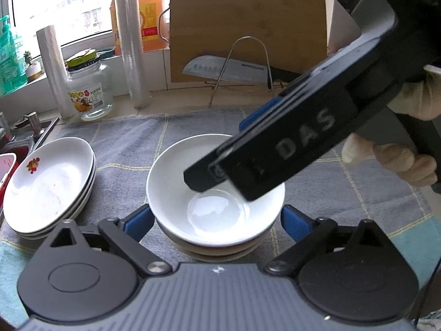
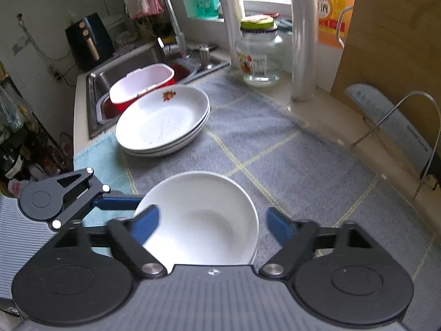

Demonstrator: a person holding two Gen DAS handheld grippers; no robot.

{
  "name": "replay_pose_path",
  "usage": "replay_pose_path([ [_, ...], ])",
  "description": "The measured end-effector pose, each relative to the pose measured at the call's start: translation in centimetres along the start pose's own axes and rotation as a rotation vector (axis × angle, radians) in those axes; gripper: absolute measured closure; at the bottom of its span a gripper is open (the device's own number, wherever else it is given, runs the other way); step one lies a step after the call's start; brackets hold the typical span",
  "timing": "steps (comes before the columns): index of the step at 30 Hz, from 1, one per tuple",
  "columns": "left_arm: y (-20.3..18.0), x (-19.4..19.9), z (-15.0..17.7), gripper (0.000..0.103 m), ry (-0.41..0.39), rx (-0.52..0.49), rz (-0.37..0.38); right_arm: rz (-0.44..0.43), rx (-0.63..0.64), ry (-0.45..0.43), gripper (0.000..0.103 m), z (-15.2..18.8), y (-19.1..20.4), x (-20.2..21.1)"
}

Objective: Organize plates and bowls
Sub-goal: 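Lower the bowl into the nested bowls and open the right tool, then clamp the three-bowl stack between the left and right tools from opposite sides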

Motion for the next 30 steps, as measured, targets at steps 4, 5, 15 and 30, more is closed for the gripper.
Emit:
replay_pose_path([
  [4, 0.5, 0.8, 0.7, 0.004, -0.026, -0.009, 0.016, 0.005, 0.003, -0.025, 0.005, 0.3, -0.1, 0.8],
  [5, 0.7, 1.0, 0.9, 0.004, -0.027, -0.014, 0.011, 0.006, 0.004, -0.031, 0.005, 0.5, -0.2, 1.0],
  [15, 3.0, 2.3, 2.9, 0.004, -0.026, -0.054, 0.011, 0.029, 0.056, -0.087, 0.000, 4.9, -1.0, 3.4],
  [30, 5.8, -4.4, 3.3, 0.004, 0.108, -0.352, 0.237, 0.311, -0.009, 0.061, 0.000, 9.6, 1.1, -3.7],
])
Point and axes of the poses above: each gripper's, at about its wrist camera, not at the fingertips, and x roughly against the way its jaws point, y to its left, z to its underside, the point moved 1 cm from there along -x, roughly the way its jaws point, and after that the axes turned 4 degrees about -z, right-handed, at the moved point
